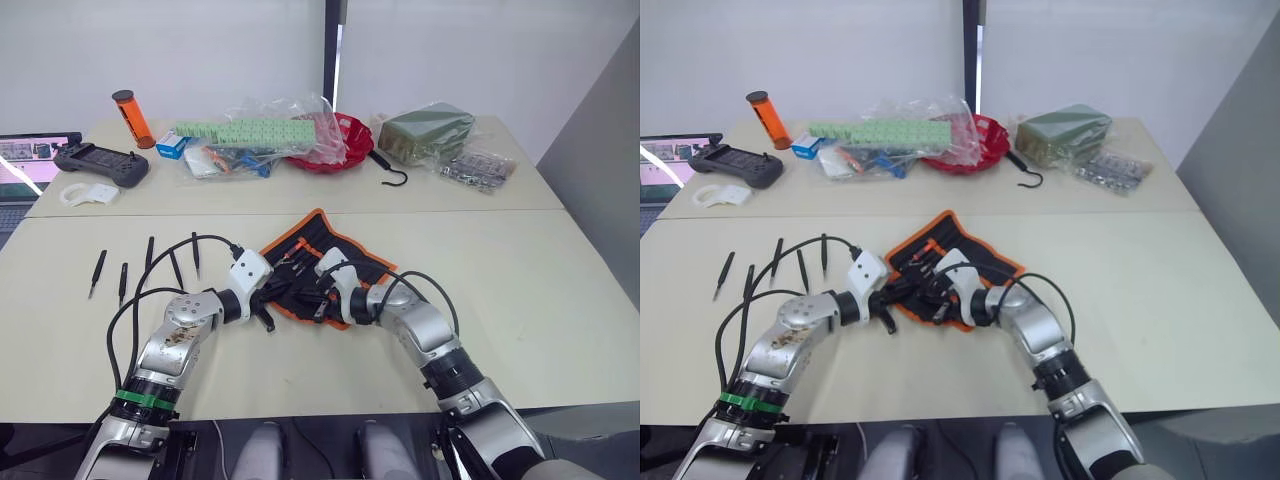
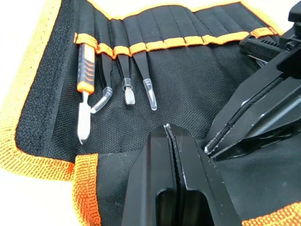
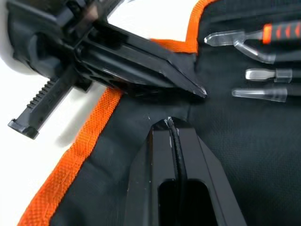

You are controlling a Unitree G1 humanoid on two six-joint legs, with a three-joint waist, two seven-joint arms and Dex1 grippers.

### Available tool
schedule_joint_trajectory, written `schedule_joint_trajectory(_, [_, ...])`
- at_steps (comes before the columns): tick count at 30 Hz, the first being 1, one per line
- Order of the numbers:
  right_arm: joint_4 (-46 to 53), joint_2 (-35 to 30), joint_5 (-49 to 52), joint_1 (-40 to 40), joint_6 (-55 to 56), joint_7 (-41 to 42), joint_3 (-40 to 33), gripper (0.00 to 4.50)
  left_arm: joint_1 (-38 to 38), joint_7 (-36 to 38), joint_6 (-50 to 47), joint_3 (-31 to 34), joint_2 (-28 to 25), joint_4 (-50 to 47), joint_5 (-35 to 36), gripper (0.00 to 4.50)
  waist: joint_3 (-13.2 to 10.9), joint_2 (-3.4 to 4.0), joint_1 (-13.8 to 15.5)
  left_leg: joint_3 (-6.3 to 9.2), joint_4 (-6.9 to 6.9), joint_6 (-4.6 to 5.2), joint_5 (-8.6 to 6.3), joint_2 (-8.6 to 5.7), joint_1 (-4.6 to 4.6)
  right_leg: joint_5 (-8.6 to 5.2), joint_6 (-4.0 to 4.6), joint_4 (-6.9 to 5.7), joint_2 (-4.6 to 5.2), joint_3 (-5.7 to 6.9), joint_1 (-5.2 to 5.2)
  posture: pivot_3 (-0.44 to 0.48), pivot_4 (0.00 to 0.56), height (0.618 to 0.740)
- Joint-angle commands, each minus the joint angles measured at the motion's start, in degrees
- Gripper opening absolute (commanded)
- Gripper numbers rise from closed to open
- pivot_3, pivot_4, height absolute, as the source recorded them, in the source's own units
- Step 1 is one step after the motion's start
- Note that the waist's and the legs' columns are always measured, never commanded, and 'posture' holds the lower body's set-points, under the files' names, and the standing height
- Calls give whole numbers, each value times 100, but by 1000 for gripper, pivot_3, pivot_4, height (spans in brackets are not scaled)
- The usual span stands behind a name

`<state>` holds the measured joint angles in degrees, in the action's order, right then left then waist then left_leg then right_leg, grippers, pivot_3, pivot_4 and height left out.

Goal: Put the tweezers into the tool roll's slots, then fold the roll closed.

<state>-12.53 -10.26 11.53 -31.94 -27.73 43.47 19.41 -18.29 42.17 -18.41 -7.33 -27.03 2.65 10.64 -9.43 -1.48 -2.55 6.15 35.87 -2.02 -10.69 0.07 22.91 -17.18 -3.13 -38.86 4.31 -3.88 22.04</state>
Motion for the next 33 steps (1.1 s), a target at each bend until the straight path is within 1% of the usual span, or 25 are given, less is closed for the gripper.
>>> schedule_joint_trajectory(1, [-99,-204,-184,308,126,92,51,0,45,-63,20,42,-55,260,-147,29,1,1,6,0,0,0,0,0,0,0,0,0,0,0,0,0,150,740])
schedule_joint_trajectory(3, [104,-433,-209,605,70,174,95,0,38,-71,89,50,-72,355,-173,29,3,3,21,0,1,0,0,-2,-2,0,0,0,2,0,-6,0,150,740])
schedule_joint_trajectory(5, [388,-592,119,913,12,430,-129,0,16,-128,252,73,-55,450,-207,29,8,7,40,1,1,0,0,-7,-7,-1,-2,6,6,0,-17,0,150,740])
schedule_joint_trajectory(7, [621,-844,171,1097,-119,570,-166,0,7,-118,334,55,-45,506,-207,29,9,9,43,2,-1,0,0,-4,-17,-2,-3,29,4,1,-40,0,150,740])
schedule_joint_trajectory(10, [817,-1188,137,1285,-160,808,-84,0,-2,-72,466,-15,-54,658,-262,29,12,14,34,2,-15,-1,-1,0,-63,-7,-9,80,2,4,-101,0,150,740])
schedule_joint_trajectory(11, [871,-1263,146,1333,-177,839,-87,0,-15,-70,504,-19,-47,705,-265,29,12,13,31,1,-16,-2,-1,-1,-72,-25,-39,85,3,4,-112,0,150,740])
schedule_joint_trajectory(15, [1217,-1454,346,1362,-268,997,-225,0,-142,-92,622,7,26,900,-228,29,15,18,37,1,-21,-2,-1,1,-80,-29,-42,87,3,4,-120,0,150,740])
schedule_joint_trajectory(18, [1608,-1335,713,1195,-424,1019,-489,0,-163,-69,672,13,62,904,-188,29,14,18,37,1,-20,-2,-1,-1,-74,-28,-42,88,5,4,-118,0,150,740])
schedule_joint_trajectory(21, [1851,-1079,944,824,-631,905,-600,0,-92,-7,698,11,57,802,-157,29,12,20,28,1,-20,-2,-1,-1,-56,-19,-27,87,5,3,-99,0,150,740])
schedule_joint_trajectory(23, [1722,-923,834,610,-575,805,-510,0,-76,6,693,13,59,778,-159,29,11,22,23,2,-20,-1,-1,0,-49,-10,-12,83,4,3,-88,0,150,740])
schedule_joint_trajectory(26, [1367,-679,708,368,-528,684,-417,0,-78,24,690,3,55,775,-170,29,11,21,26,2,-21,-1,-1,0,-48,-10,-12,86,5,3,-87,0,150,740])
schedule_joint_trajectory(30, [443,-347,242,84,-41,561,-95,0,-102,39,666,-5,59,775,-171,29,11,21,29,1,-23,-2,-1,-2,-46,-9,-11,87,6,3,-85,0,150,740])
schedule_joint_trajectory(33, [66,-229,36,64,244,641,84,0,-114,58,662,-26,59,773,-186,29,10,23,26,1,-24,-2,-1,-3,-44,-9,-10,87,6,3,-82,0,150,740])
